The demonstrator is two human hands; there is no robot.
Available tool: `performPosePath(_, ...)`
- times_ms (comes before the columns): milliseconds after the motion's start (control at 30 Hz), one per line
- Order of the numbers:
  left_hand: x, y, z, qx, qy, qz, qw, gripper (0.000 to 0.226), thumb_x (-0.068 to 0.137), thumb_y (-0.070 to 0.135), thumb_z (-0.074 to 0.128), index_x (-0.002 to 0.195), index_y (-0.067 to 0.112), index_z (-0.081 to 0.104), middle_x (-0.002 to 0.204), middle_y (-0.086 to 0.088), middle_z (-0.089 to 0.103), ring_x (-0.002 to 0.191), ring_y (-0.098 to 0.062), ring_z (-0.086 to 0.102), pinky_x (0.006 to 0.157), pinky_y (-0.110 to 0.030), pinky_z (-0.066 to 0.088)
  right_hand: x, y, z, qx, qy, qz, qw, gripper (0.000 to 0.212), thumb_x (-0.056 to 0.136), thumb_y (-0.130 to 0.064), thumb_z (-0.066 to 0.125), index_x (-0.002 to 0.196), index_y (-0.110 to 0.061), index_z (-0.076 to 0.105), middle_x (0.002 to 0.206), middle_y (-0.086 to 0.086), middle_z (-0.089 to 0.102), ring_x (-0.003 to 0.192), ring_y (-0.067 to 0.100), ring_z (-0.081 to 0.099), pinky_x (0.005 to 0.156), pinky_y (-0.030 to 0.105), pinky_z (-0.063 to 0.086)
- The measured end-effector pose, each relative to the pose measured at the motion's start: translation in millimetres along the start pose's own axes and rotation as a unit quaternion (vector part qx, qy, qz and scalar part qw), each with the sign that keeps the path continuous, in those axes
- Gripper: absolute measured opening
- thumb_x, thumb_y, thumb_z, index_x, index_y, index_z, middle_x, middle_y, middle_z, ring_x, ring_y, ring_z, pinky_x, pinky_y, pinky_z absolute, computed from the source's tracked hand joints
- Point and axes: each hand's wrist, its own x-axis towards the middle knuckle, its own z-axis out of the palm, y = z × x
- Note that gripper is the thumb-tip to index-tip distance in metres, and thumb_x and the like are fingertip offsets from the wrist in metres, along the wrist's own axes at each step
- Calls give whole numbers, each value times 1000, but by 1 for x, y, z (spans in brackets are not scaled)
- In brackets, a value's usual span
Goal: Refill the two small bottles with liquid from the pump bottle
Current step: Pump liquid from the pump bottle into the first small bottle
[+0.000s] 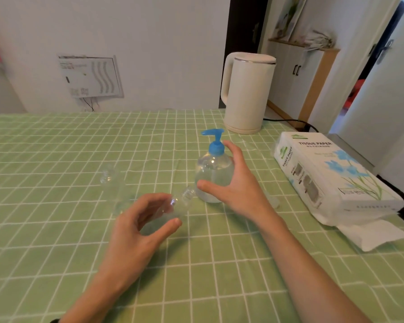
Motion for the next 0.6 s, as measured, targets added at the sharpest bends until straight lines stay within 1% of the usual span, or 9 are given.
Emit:
performPosePath(67,-1,2,2,-1,6,1,1000,41,75,33,84,114,32,74,115,13,79,111,-5,74,98,-13,53,1,-1,7,-11,44,-7,999,91,69,-46,88,144,-49,36,135,-15,60,120,14,59,102,45,51)
performPosePath(133,-1,3,4,1,8,4,1000,40,76,30,84,115,28,73,112,13,79,110,-5,74,98,-13,53,0,-4,7,-33,71,-7,997,81,65,-44,88,134,-45,46,118,-18,67,106,10,64,93,43,56)
performPosePath(200,0,2,5,3,11,6,1000,39,78,28,85,115,27,73,111,12,79,110,-6,74,99,-14,53,-5,-7,3,-58,60,-2,997,74,60,-46,88,124,-45,51,104,-19,70,95,7,67,85,40,58)
performPosePath(267,0,0,4,1,18,6,1000,38,81,27,90,116,28,72,112,9,79,110,-10,74,100,-17,53,-13,-12,0,-82,45,-1,996,67,57,-50,86,115,-43,54,100,-19,71,90,7,67,82,39,58)
performPosePath(367,-1,-1,3,-3,32,5,999,42,79,36,88,116,30,72,113,9,78,111,-12,74,100,-19,54,-27,-16,-1,-120,49,3,992,65,54,-58,82,110,-43,52,102,-18,66,90,7,64,79,37,55)
performPosePath(467,-1,0,3,0,34,9,999,45,77,47,82,118,32,71,114,10,78,111,-12,74,100,-20,54,-33,-17,1,-134,41,7,990,73,54,-63,81,116,-47,47,108,-20,60,93,2,61,75,29,50)
performPosePath(533,-1,1,3,2,34,13,999,45,77,47,81,118,31,71,113,11,77,111,-12,74,100,-21,55,-33,-15,-1,-138,10,14,990,81,55,-66,81,125,-50,45,117,-24,56,102,2,59,79,29,47)
performPosePath(567,-1,2,3,4,34,14,999,44,78,47,81,118,31,71,113,10,77,111,-12,74,100,-22,55,-32,-15,-5,-124,-18,25,992,86,55,-70,81,130,-50,43,124,-24,54,108,2,57,84,30,46)
performPosePath(600,-1,4,3,6,35,17,999,43,78,47,81,117,33,71,113,10,77,111,-13,74,101,-23,55,-32,-16,-10,-83,-44,38,995,91,55,-74,81,134,-50,43,131,-24,53,115,1,56,89,31,47)
